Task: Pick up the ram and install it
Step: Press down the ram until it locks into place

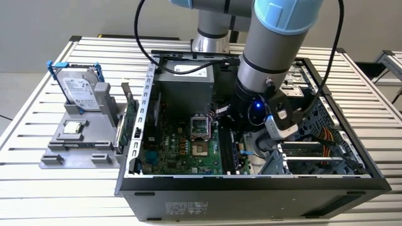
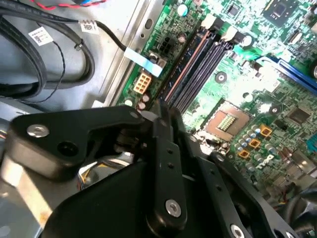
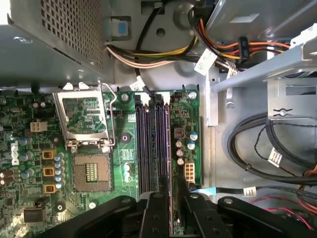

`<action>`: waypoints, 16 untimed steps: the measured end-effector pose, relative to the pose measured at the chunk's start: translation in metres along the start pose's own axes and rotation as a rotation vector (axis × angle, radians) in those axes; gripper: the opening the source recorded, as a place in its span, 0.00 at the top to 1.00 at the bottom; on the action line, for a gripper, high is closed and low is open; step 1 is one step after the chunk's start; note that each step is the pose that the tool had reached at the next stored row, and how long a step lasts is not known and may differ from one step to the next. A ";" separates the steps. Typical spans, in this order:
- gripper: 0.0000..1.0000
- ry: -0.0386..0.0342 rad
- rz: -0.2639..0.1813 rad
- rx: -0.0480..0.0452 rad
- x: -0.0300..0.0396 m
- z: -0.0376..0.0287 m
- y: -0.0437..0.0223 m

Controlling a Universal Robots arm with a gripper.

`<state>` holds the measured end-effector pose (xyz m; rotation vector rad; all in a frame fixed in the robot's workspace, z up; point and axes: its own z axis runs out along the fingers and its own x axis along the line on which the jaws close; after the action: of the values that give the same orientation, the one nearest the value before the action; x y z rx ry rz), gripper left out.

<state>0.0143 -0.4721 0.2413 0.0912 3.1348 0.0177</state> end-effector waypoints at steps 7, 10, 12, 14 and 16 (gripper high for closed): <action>1.00 0.0000 0.000 0.0000 -0.0002 0.0000 -0.0021; 1.00 0.0000 0.000 0.0000 -0.0003 0.0000 -0.0030; 1.00 0.0000 0.000 0.0001 -0.0003 -0.0001 -0.0036; 1.00 0.0000 0.000 0.0000 -0.0003 0.0000 -0.0042; 1.00 0.0000 0.000 0.0000 -0.0003 0.0000 -0.0049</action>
<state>0.0143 -0.4770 0.2413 0.0910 3.1348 0.0177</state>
